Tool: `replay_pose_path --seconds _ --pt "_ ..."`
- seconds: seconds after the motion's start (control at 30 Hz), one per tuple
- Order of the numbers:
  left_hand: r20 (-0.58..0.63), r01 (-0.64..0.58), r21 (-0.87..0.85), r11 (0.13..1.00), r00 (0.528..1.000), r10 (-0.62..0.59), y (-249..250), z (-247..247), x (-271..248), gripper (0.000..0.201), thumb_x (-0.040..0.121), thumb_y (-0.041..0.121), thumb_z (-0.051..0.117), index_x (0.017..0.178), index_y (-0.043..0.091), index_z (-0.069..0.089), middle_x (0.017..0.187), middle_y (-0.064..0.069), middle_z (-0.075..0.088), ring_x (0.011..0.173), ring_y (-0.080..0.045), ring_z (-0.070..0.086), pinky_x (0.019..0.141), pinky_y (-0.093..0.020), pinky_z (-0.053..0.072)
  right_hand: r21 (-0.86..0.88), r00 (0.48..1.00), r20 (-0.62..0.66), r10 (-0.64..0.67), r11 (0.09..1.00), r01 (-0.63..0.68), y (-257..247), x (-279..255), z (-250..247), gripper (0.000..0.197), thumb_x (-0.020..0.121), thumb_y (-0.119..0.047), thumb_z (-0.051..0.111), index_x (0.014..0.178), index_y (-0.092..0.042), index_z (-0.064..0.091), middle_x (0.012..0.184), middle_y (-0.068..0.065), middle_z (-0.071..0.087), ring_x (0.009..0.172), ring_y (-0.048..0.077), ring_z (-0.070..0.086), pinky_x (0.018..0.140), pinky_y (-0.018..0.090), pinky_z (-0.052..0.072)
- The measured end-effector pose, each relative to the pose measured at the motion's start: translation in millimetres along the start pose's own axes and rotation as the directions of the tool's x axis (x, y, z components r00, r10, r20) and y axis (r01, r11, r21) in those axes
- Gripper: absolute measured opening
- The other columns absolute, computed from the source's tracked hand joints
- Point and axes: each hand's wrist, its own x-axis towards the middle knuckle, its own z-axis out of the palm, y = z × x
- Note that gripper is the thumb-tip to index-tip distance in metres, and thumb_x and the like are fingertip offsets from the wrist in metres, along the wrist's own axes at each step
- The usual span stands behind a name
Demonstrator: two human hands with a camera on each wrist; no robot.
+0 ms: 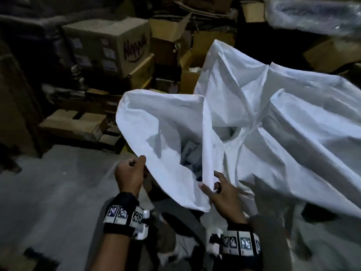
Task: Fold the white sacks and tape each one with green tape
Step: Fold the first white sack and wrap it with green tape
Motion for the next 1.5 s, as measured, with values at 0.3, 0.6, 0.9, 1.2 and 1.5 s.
replay_pose_path --seconds 0.3,0.6,0.9,1.2,1.5 --pt "0.064 0.041 0.018 0.999 0.997 -0.042 5.5 -57.0 -52.5 0.031 0.076 0.025 0.067 0.068 -0.005 0.067 0.064 -0.017 0.070 0.055 -0.033 0.067 0.058 -0.050 0.059 -0.098 0.991 -0.122 -0.052 0.994 0.040 -56.7 10.5 -41.0 0.073 0.086 -0.044 0.075 0.146 -0.016 0.043 0.138 0.011 0.055 0.123 0.024 0.056 0.097 0.032 0.044" --pt "-0.004 0.095 0.019 0.995 0.995 -0.095 -3.6 -76.5 -37.5 0.025 0.075 0.025 0.067 0.058 0.008 0.070 0.063 -0.010 0.071 0.056 -0.027 0.063 0.057 -0.041 0.058 -0.169 0.976 -0.214 -0.052 0.985 0.015 -94.3 126.1 -77.1 0.088 0.074 -0.060 0.076 0.145 -0.020 0.041 0.145 0.023 0.042 0.134 0.034 0.046 0.111 0.048 0.039" --pt "0.034 0.084 0.078 0.993 0.996 -0.087 -20.5 -88.2 -17.9 0.025 0.078 0.012 0.067 0.055 0.004 0.067 0.055 -0.016 0.066 0.054 -0.026 0.065 0.059 -0.044 0.057 0.304 0.958 -0.168 0.233 0.937 -0.175 -108.2 200.1 -92.7 0.095 0.072 -0.057 0.079 0.148 -0.018 0.037 0.145 0.007 0.048 0.115 0.026 0.059 0.072 0.040 0.056" --pt "0.126 0.083 0.108 0.991 0.987 -0.097 -26.6 -81.5 2.8 0.030 0.068 0.030 0.087 0.083 0.013 0.067 0.081 -0.021 0.071 0.064 -0.027 0.067 0.065 -0.044 0.058 0.327 0.978 0.029 0.207 0.922 -0.205 -104.4 186.3 -77.5 0.013 0.084 -0.007 0.068 0.093 -0.012 0.061 0.081 0.006 0.057 0.061 0.019 0.056 0.054 0.024 0.046" --pt "0.209 0.101 0.380 0.919 0.959 -0.192 1.4 -32.1 47.8 0.027 0.088 0.027 0.075 0.086 0.000 0.072 0.079 -0.019 0.072 0.051 -0.028 0.063 0.044 -0.032 0.051 0.322 0.996 0.093 0.015 0.946 -0.044 -128.3 159.6 -64.8 0.020 0.093 -0.022 0.065 0.112 -0.028 0.062 0.108 0.001 0.067 0.095 0.026 0.065 0.071 0.042 0.060"
